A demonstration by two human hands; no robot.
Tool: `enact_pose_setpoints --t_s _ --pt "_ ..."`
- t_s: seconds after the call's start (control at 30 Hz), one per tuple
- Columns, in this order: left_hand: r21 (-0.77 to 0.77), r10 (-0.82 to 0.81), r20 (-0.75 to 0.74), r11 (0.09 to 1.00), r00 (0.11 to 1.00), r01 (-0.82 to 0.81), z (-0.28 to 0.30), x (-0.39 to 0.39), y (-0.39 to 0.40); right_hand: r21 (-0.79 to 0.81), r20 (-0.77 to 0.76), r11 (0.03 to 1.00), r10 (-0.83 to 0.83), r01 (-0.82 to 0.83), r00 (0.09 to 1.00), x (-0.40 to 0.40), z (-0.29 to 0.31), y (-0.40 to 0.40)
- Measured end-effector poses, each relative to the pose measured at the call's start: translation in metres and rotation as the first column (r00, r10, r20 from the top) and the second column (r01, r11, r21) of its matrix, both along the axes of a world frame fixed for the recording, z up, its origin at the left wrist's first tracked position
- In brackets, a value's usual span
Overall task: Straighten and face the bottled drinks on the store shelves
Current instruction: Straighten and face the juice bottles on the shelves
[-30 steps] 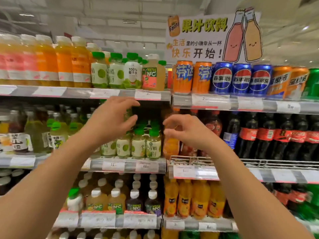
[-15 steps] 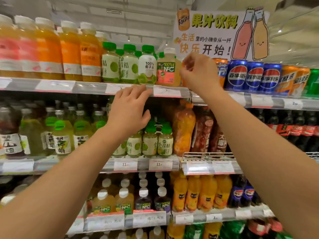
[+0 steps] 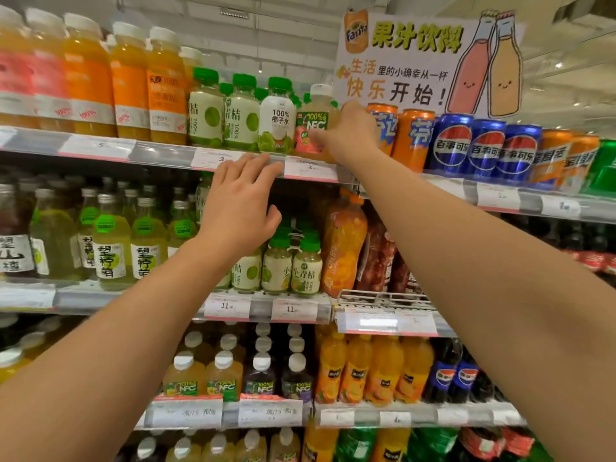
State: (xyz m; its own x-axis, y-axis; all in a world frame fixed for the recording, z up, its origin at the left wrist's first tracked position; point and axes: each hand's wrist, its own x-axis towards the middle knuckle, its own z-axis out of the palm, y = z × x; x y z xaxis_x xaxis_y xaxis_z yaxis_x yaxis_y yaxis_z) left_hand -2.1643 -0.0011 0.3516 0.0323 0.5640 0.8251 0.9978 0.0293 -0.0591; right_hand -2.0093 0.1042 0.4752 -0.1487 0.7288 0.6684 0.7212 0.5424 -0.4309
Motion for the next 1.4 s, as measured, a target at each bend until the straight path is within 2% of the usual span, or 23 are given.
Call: enact_pose_setpoints --t_s 0.13,0.37,0.53,0.73,0.97,1.13,1.27,1.4 --pt "-0.057 0.075 0.056 0.996 0.996 -0.072 0.000 0.013 -0.003 0.025 -0.006 0.999 0.036 -0.036 0.999 0.008 0.000 -0.011" --pt "-0.178 0.232 0.114 0.961 0.966 -0.210 0.002 0.036 -0.010 0.331 -0.076 0.941 0.098 -0.068 0.992 0.039 -0.020 -0.041" --pt "-0.279 0.256 0.146 0.937 0.956 -0.209 0.008 0.046 -0.021 0.379 -0.174 0.906 0.267 -0.186 0.948 0.068 -0.051 -0.072" --pt "-0.327 0.060 0.184 0.945 0.981 0.003 -0.023 0.046 -0.090 0.271 -0.261 0.893 0.428 -0.359 0.866 0.088 -0.112 -0.104" --pt "-0.542 0.190 0.321 0.840 0.928 0.016 -0.099 0.008 -0.182 0.060 -0.350 0.847 0.513 -0.528 0.784 0.078 -0.194 -0.139" --pt "-0.684 0.290 0.308 0.730 0.906 -0.001 -0.160 -0.049 -0.203 -0.092 -0.377 0.823 0.492 -0.560 0.785 0.052 -0.244 -0.157" --pt "-0.713 0.298 0.316 0.701 0.901 0.018 -0.196 -0.100 -0.197 -0.192 -0.378 0.825 0.438 -0.532 0.816 0.022 -0.274 -0.167" --pt "-0.740 0.309 0.346 0.670 0.886 0.056 -0.222 -0.156 -0.177 -0.308 -0.318 0.849 0.333 -0.429 0.888 -0.014 -0.301 -0.175"
